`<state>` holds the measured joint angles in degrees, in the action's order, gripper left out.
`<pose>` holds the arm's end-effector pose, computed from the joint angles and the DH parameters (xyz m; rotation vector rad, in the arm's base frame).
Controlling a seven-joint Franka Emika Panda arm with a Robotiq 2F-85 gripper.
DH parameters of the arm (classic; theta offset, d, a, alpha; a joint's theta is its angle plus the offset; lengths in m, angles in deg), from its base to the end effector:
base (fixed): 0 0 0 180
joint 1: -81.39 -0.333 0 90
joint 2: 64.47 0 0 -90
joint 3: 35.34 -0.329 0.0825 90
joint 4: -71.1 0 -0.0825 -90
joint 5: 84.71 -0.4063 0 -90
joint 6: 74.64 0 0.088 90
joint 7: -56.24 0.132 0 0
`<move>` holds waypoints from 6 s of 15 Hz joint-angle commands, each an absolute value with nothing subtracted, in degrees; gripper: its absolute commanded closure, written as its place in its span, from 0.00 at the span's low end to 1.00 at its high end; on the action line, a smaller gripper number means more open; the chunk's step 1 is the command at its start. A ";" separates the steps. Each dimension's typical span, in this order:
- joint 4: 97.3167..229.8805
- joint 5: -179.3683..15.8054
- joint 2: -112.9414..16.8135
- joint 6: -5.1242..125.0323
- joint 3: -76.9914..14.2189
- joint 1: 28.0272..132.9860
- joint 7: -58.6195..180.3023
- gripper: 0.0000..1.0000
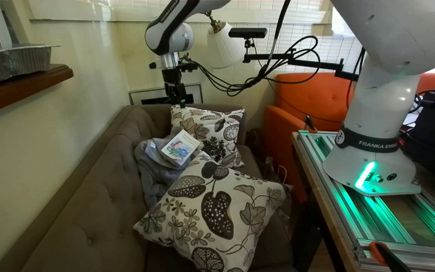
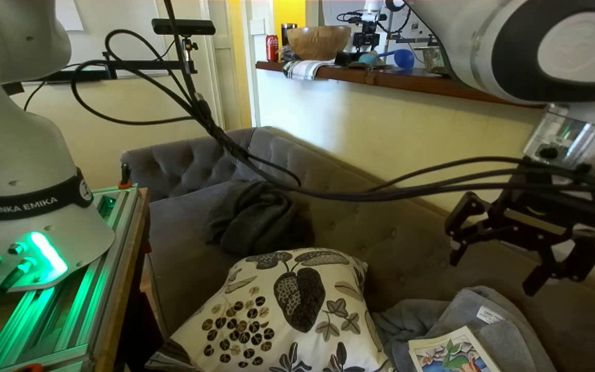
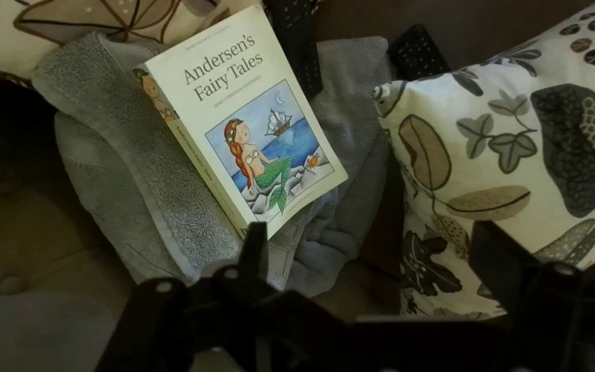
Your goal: Put the white book on the countertop.
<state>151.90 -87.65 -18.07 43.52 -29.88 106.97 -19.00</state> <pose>0.6375 -0.3664 0.1779 -2.8095 -1.1349 0.1741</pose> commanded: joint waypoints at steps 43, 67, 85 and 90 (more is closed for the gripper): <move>109.35 -86.10 21.13 42.70 -32.77 113.47 -27.02 0.00; 115.49 -85.57 21.53 45.84 -31.44 113.44 -23.16 0.28; 103.95 -89.93 16.92 11.79 -35.19 113.67 -16.81 0.94; 101.36 -97.58 10.53 -5.72 -41.02 114.38 -10.13 0.94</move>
<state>100.85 -92.77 14.93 1.43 -37.58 113.52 -15.15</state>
